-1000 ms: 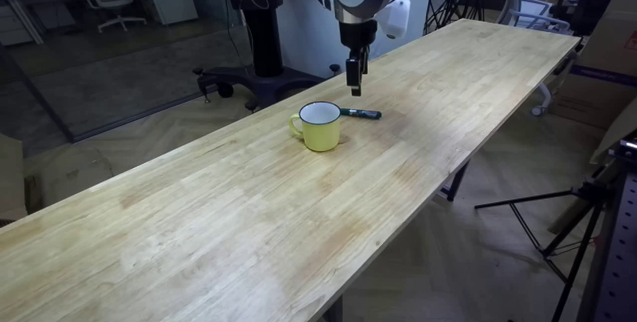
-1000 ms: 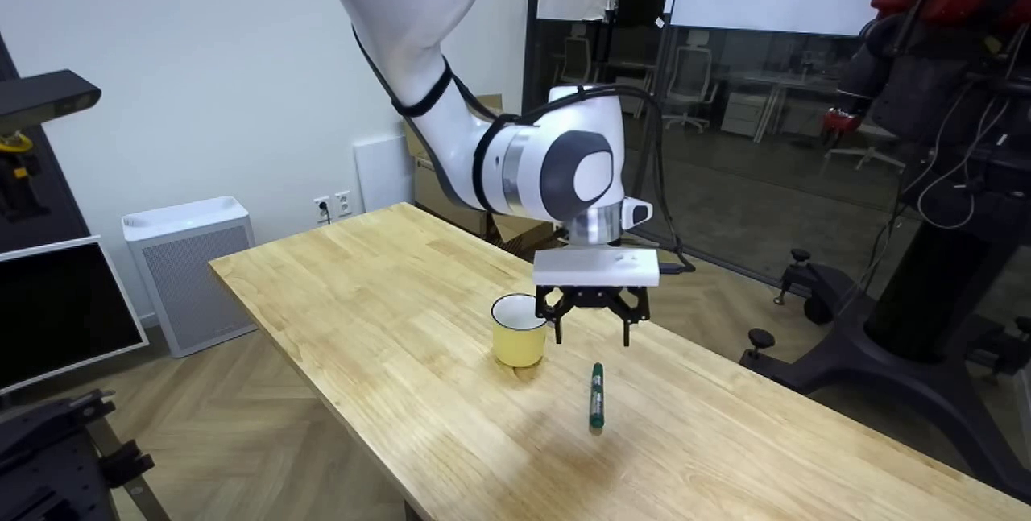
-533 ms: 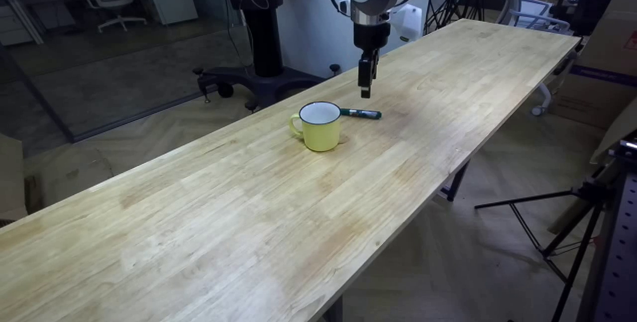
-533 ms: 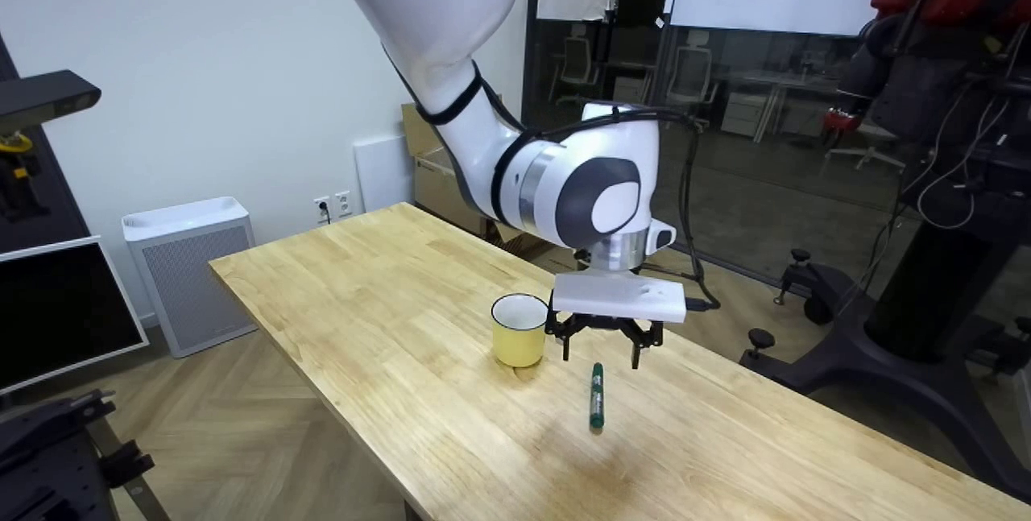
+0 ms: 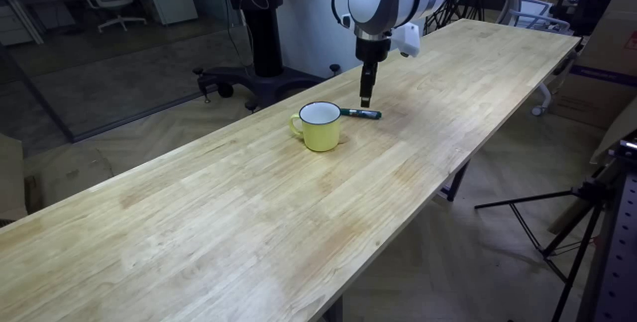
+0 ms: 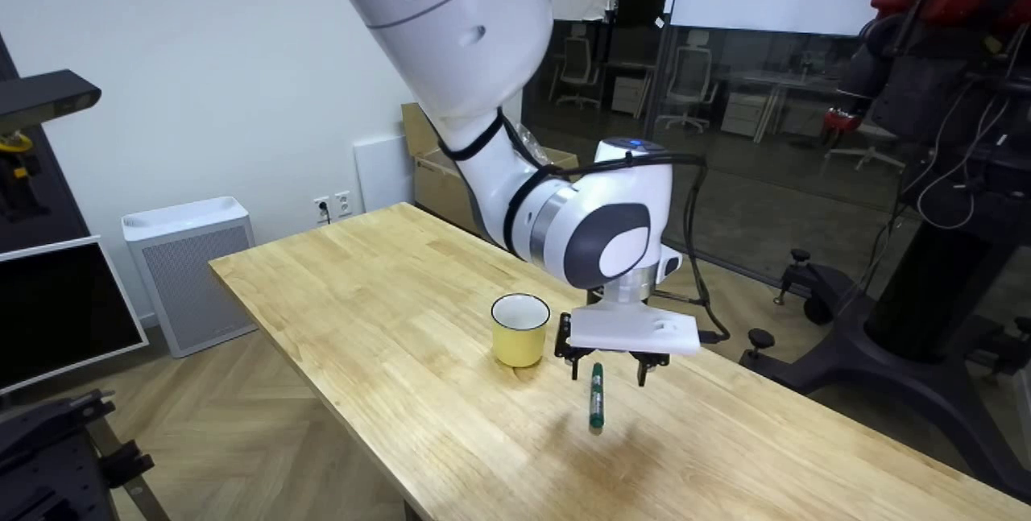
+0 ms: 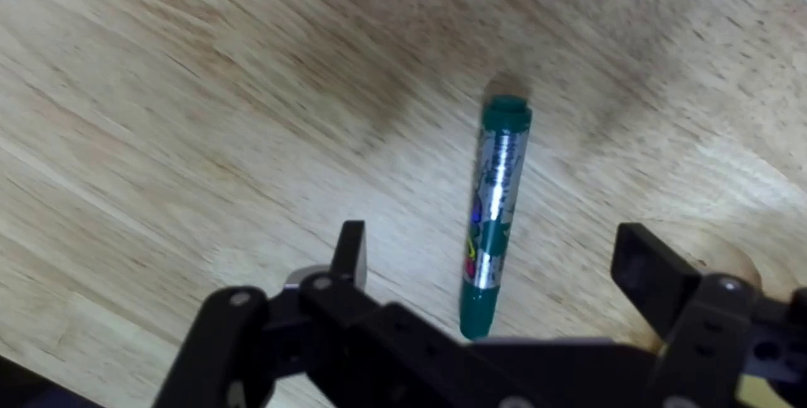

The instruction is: Put the marker in the cup

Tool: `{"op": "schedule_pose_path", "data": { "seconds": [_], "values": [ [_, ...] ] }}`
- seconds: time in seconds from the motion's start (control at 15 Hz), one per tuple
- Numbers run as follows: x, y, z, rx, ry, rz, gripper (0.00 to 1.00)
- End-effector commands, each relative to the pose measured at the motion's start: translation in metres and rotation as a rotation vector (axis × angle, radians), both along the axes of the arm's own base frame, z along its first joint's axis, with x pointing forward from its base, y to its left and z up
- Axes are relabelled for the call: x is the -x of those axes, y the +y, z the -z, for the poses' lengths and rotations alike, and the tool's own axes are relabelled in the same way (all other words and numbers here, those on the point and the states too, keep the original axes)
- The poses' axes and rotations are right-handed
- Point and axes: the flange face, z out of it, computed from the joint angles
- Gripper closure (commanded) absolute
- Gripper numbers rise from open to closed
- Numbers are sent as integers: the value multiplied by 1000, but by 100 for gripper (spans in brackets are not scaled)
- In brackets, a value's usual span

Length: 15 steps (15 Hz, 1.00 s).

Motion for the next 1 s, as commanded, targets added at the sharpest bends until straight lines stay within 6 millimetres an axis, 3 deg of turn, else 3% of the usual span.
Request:
{"op": "schedule_pose_path", "data": {
  "seconds": [0.0, 0.2, 0.27, 0.4, 0.93],
  "values": [
    [-12, 5, 12, 9, -12, -22, 0],
    [-15, 6, 22, 11, -9, -19, 0],
    [-17, 6, 24, 8, -11, -15, 25],
    [-19, 5, 28, 10, -10, -15, 31],
    [-27, 4, 36, 12, -14, -17, 88]
  ]
}}
